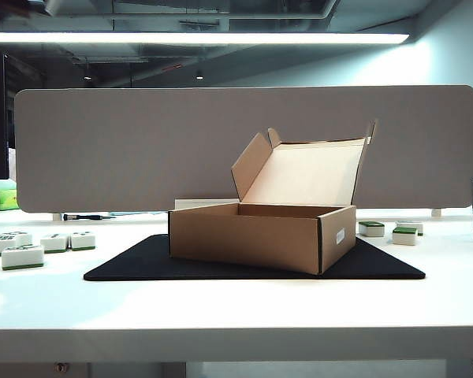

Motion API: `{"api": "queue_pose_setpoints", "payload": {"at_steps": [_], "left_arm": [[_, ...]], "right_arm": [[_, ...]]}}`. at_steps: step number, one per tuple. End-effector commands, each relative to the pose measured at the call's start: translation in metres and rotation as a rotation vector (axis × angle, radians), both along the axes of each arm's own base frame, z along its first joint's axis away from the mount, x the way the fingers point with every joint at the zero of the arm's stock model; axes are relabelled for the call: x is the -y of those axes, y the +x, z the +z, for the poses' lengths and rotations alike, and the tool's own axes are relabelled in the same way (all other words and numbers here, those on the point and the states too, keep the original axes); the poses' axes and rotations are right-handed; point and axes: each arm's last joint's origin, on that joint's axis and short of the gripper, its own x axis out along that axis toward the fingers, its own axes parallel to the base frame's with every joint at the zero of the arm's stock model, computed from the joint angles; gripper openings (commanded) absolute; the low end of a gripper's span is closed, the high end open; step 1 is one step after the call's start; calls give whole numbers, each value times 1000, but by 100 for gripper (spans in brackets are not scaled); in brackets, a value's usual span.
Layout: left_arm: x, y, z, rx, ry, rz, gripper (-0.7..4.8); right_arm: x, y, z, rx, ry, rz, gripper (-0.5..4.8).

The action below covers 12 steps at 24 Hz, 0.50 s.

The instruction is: Pick up four mahjong tiles and put them into the paper box.

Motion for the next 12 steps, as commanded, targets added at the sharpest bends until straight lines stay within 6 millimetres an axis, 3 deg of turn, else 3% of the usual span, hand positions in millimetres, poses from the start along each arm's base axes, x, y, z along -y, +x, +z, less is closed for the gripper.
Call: {"api": "queue_pose_setpoints", "payload": {"at_steps": [1, 6, 12], "left_arm": [[3, 9, 0, 102, 5, -73, -6], [1, 3, 4, 106, 20, -103, -6], [-10, -29, 25, 173, 10, -114, -6]], "right_arm": [[0, -3, 1, 25, -1, 3, -1], [0, -3, 1, 25, -1, 3, -1], [0, -3, 1, 25, -1, 3, -1]]}}
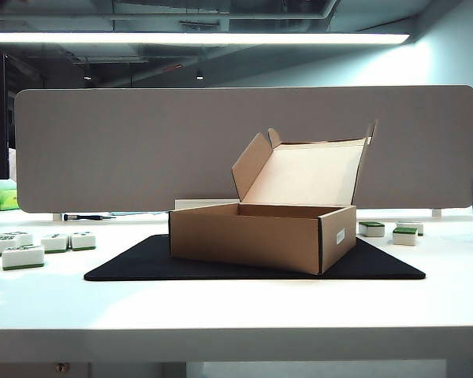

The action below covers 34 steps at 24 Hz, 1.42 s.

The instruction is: Pick up four mahjong tiles and put them into the paper box.

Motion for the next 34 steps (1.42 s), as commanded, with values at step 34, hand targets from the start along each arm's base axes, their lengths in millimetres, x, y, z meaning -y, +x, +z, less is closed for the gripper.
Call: {"api": "queue_pose_setpoints", "payload": {"at_steps": [34], "left_arm": [[-37, -129, -112, 597, -424, -146, -6]], "right_arm": [[0, -3, 1, 26, -1, 3, -1]]}}
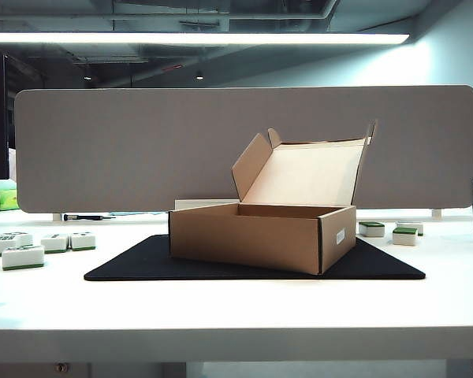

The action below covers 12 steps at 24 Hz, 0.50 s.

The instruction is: Pick up four mahjong tiles and put them into the paper box.

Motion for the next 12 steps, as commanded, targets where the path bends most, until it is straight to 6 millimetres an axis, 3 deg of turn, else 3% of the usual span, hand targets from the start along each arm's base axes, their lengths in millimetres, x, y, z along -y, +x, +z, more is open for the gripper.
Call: {"api": "queue_pose_setpoints", "payload": {"at_steps": [1, 8, 12], "left_arm": [[-1, 0, 2, 12, 0, 21, -6], [-4, -1, -2, 10, 6, 67, -6], [-12, 0, -17, -12, -44, 86, -6]], "right_arm": [[0, -3, 1, 26, -1, 3, -1], [0, -3, 1, 26, -1, 3, -1], [0, -3, 1, 26, -1, 3, -1]]}}
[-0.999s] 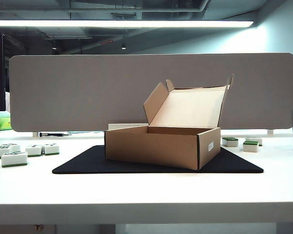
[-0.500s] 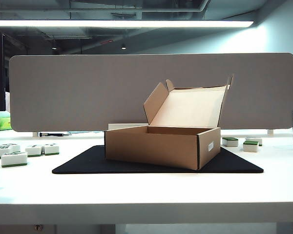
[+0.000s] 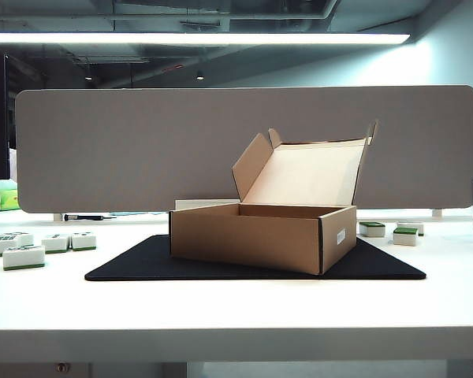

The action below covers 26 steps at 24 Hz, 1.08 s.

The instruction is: Pick up four mahjong tiles and put them into the paper box.

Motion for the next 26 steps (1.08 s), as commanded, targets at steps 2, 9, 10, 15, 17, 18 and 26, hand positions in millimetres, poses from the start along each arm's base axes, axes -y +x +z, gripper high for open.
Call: {"api": "queue_pose_setpoints", "payload": {"at_steps": [2, 9, 10, 15, 17, 18, 26], "left_arm": [[-9, 3, -22, -9, -60, 7, -6], [-20, 7, -58, 99, -76, 83, -6], [-21, 8, -62, 116, -76, 86, -6], [-21, 9, -80, 139, -84, 87, -6], [-21, 9, -83, 141, -84, 86, -6], [-21, 9, -86, 143, -84, 86, -6], [-21, 8, -98, 123, -101, 90, -6]], "right_arm": [[0, -3, 1, 25, -1, 3, -1], [0, -3, 1, 26, -1, 3, -1], [0, -3, 1, 26, -1, 3, -1], [0, -3, 1, 26, -1, 3, -1], [0, -3, 1, 26, -1, 3, -1], [0, -3, 1, 26, -1, 3, -1], [0, -3, 1, 26, -1, 3, -1]]}}
